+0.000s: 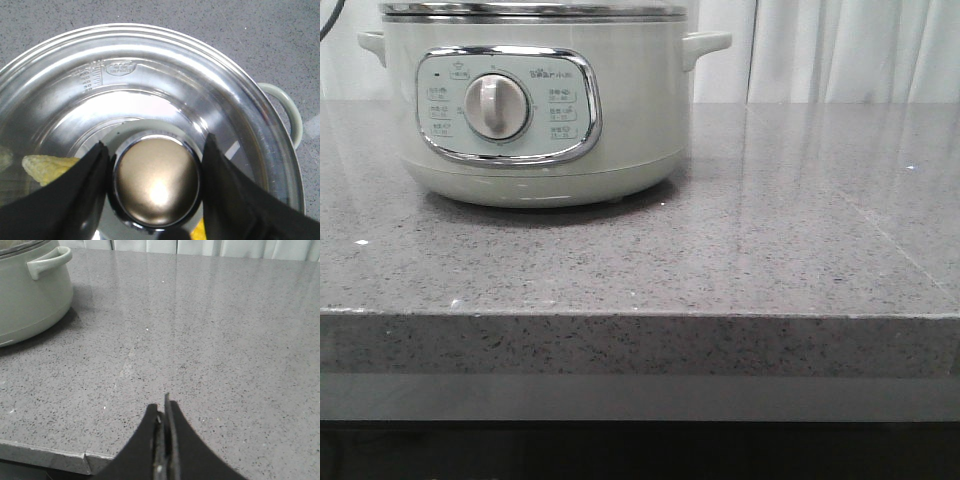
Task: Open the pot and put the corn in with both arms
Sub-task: 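Lower the glass lid onto the pot with the left gripper, then release the lid knob and raise the left gripper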
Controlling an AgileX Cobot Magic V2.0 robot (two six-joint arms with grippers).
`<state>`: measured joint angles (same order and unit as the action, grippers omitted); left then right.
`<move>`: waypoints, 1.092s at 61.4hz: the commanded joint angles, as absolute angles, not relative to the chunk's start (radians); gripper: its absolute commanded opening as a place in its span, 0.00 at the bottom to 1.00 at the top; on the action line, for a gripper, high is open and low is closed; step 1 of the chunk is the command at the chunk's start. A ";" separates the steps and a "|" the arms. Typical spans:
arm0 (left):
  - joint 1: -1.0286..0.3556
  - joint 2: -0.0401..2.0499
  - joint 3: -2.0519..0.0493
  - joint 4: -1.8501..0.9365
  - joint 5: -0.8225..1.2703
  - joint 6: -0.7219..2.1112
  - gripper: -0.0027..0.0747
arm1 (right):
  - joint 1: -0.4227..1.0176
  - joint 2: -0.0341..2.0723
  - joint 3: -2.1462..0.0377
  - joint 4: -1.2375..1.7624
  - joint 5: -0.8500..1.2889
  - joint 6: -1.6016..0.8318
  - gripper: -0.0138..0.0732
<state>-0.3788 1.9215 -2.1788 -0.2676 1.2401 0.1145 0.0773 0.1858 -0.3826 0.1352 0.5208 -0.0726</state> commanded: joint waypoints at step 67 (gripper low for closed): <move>-0.382 1.853 -2.213 -0.257 1.260 0.048 0.44 | 0.073 0.196 -0.390 0.138 0.409 -0.075 0.03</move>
<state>-0.3788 1.9215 -2.1805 -0.2432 1.2405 0.0671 0.0773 0.1858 -0.3744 0.1365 0.5089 -0.0726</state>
